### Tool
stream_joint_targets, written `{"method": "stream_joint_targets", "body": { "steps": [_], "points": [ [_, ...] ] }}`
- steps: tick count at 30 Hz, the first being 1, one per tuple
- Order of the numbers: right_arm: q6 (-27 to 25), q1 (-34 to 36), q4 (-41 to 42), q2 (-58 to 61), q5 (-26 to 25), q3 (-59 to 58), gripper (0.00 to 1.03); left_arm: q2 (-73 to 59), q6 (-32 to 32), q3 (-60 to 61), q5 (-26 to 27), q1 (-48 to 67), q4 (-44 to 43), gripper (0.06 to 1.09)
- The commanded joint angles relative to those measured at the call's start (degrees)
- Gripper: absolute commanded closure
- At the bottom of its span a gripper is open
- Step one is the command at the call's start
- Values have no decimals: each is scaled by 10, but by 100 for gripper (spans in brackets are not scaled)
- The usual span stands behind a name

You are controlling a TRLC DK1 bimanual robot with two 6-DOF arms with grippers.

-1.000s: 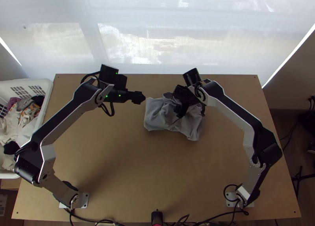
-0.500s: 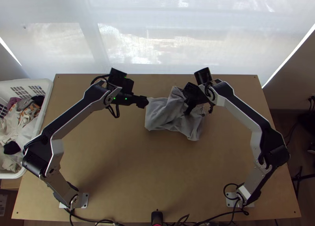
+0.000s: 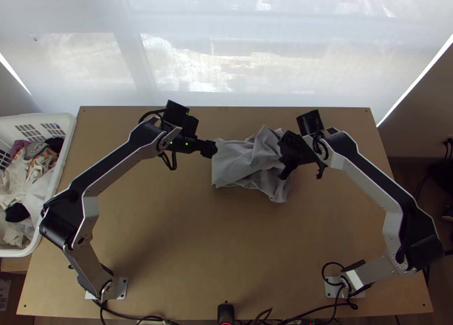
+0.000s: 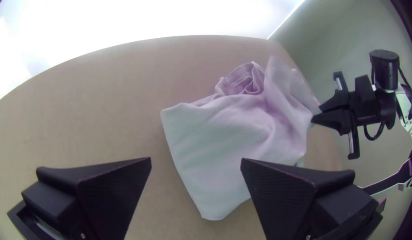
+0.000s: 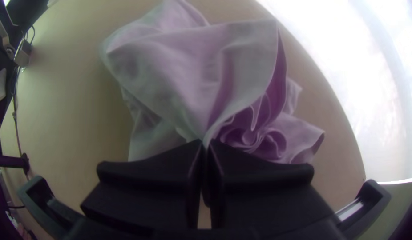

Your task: Fold the t-shirt

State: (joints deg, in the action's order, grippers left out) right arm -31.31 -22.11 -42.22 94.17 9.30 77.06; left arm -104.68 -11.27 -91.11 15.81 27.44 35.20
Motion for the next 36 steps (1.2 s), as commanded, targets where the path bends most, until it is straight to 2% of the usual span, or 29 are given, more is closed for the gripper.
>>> {"method": "stream_joint_targets", "body": {
  "steps": [1, 3, 4, 6, 7, 14, 18, 21, 30, 36],
  "points": [
    [-2, -2, 29, -45, 2, -124, 99, -10, 4, -5, -1, 2, -1, 11],
    [-2, -2, 47, -45, 2, -157, 88, -12, 6, -5, -2, 2, 0, 11],
    [-4, -3, 57, -45, 2, -173, 88, -13, 7, -5, -3, 2, 0, 11],
    [-5, -3, 71, -44, 1, -193, 77, -15, 10, -5, -5, 2, 0, 11],
    [-5, -2, 72, -44, 2, -196, 76, -16, 12, -6, -6, 2, 0, 11],
    [-9, 45, 49, -79, 2, -160, 27, -27, 19, -16, -11, 2, 0, 11],
    [-3, 66, -7, -130, 12, -82, 10, -38, 20, -34, -13, 0, 0, 11],
    [-2, 37, -14, -117, 16, -9, 5, -54, 19, -52, -13, 0, -1, 11],
    [-11, -33, -9, 57, 16, 147, 5, -159, 14, -153, -13, 29, 2, 11],
    [-13, -59, -8, 95, 15, 168, 5, -205, 14, -193, -13, 55, 4, 11]
  ]
}}
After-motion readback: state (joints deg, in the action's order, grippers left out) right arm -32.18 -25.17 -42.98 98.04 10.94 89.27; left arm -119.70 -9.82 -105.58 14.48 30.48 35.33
